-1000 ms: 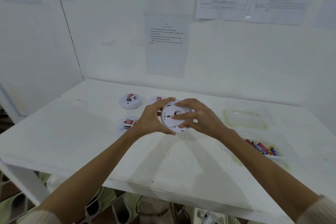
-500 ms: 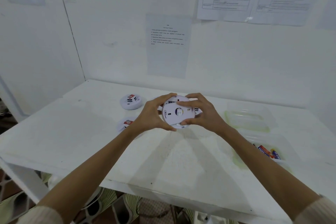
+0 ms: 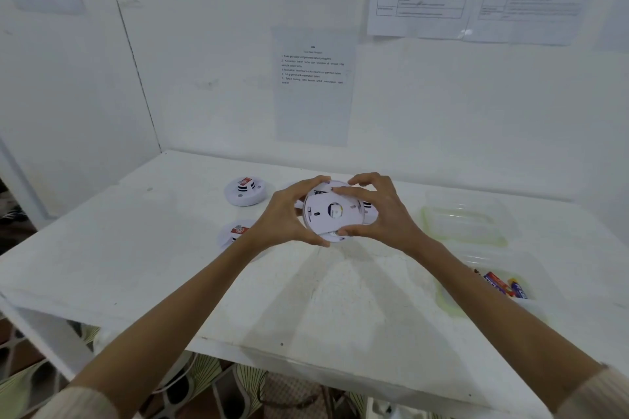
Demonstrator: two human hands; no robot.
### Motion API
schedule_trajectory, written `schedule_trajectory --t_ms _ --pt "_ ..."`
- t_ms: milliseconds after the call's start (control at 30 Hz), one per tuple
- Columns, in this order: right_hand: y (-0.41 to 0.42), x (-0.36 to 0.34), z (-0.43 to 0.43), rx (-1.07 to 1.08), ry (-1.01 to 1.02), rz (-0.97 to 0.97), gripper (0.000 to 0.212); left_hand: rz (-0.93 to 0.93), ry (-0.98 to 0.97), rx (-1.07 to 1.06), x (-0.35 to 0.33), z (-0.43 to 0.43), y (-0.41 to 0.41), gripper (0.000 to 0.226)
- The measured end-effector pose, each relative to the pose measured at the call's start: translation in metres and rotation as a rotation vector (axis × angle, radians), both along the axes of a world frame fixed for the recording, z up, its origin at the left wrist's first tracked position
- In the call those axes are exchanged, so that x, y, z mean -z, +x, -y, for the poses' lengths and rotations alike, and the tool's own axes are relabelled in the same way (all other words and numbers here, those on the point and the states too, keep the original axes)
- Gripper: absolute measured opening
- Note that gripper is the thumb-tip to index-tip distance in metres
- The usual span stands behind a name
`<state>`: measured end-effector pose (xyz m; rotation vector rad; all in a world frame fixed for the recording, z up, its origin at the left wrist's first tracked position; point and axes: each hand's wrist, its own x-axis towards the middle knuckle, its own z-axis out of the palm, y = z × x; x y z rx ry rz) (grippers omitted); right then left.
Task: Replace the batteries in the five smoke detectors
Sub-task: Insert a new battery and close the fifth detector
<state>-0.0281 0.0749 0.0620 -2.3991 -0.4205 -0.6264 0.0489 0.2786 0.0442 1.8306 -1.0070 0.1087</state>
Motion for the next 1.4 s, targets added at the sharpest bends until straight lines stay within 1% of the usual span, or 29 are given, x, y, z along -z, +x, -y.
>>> schedule_trajectory --t_ms 67,200,267,400,533,633,733,933,1033,1233,1400 --pt "0.001 -0.002 0.001 -0.008 0.006 -0.036 0.062 -0.010 0.005 0.003 0.002 0.000 0.000 0.095" --pt "0.005 -0.012 0.005 -0.075 -0.018 -0.169 0.062 -0.015 0.023 -0.006 0.006 0.002 0.000 0.095" --pt "0.006 -0.014 0.007 -0.095 -0.039 -0.188 0.062 -0.020 0.033 -0.007 0.008 0.002 0.000 0.095" --pt "0.002 -0.010 0.002 -0.034 -0.148 -0.081 0.063 -0.003 0.030 -0.011 0.010 0.000 0.001 0.096" --pt "0.001 -0.009 -0.004 -0.005 -0.123 -0.051 0.063 0.031 0.024 -0.028 0.007 -0.001 0.001 0.095" --pt "0.004 -0.010 -0.004 -0.049 -0.163 -0.033 0.062 -0.001 -0.016 -0.015 0.003 -0.002 0.000 0.094" --pt "0.006 -0.009 -0.006 -0.124 -0.197 -0.034 0.051 0.007 -0.043 0.024 -0.001 -0.002 0.000 0.090" --pt "0.007 -0.008 -0.013 -0.059 -0.080 0.024 0.041 -0.007 -0.076 0.054 -0.004 0.002 -0.003 0.090" --pt "0.007 -0.008 -0.017 -0.058 -0.090 0.098 0.043 -0.008 -0.092 0.041 -0.007 0.004 -0.005 0.087" --pt "0.009 0.002 -0.019 0.036 -0.096 0.227 0.052 0.043 -0.072 0.048 -0.011 0.005 -0.004 0.089" --pt "0.005 0.003 -0.023 0.076 0.039 0.232 0.050 0.044 -0.054 0.040 -0.012 0.004 -0.003 0.087"
